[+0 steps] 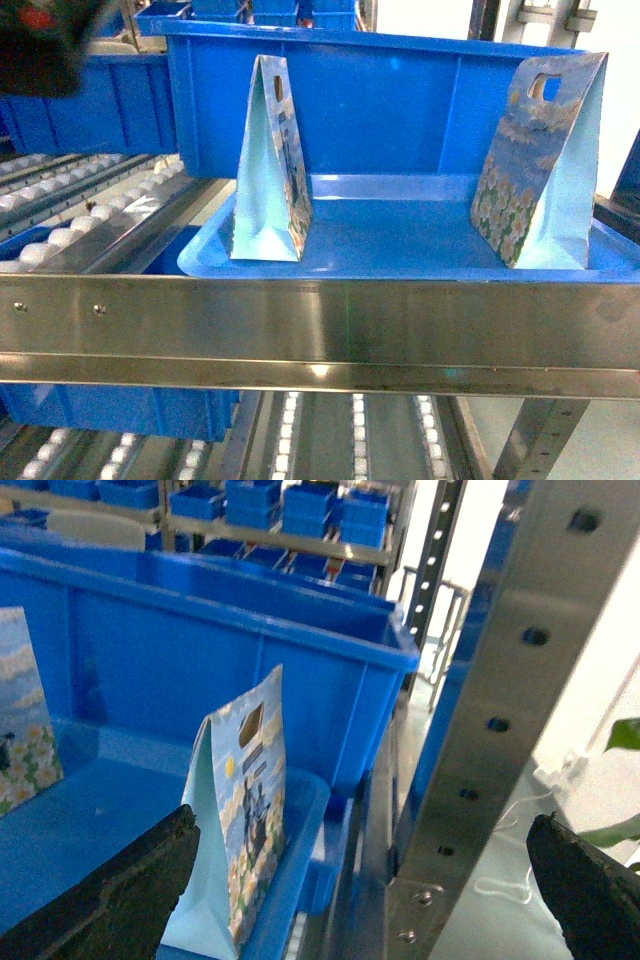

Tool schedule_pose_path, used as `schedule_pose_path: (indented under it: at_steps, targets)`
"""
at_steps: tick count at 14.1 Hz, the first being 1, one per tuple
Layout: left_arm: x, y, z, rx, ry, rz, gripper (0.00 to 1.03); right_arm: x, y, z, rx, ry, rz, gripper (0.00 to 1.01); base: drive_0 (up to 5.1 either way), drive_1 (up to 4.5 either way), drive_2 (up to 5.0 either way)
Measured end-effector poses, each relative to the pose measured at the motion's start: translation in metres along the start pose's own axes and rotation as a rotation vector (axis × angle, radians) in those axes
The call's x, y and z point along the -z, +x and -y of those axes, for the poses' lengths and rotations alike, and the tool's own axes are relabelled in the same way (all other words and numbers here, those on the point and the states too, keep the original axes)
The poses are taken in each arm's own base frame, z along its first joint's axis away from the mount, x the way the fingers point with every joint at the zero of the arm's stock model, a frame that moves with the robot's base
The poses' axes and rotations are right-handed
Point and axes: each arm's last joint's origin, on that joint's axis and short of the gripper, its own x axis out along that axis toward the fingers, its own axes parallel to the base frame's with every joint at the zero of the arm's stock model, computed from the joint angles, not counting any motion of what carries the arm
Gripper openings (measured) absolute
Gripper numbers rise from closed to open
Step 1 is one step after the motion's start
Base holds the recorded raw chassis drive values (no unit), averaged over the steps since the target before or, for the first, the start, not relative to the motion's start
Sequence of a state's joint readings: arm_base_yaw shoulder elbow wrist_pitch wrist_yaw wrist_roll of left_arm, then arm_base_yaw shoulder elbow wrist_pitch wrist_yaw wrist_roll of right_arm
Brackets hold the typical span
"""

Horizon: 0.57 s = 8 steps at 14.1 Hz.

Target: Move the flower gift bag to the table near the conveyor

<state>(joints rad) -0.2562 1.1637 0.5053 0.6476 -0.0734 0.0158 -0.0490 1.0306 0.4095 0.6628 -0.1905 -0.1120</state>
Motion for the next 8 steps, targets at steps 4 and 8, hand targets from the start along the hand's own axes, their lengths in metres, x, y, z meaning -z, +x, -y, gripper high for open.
schedule_pose_path:
  at_steps: [4, 8]
  targets:
    - [-0.011, 0.059, 0.029, 0.039, 0.016, -0.066, 0.98, -0.002, 0.067, -0.008, -0.132, 0.047, -0.159, 0.98, 0.0, 0.0, 0.0]
    - [0.0, 0.064, 0.04, 0.034, 0.014, -0.129, 0.98, 0.0, 0.079, -0.015, -0.166, 0.059, -0.237, 0.98, 0.0, 0.0, 0.0]
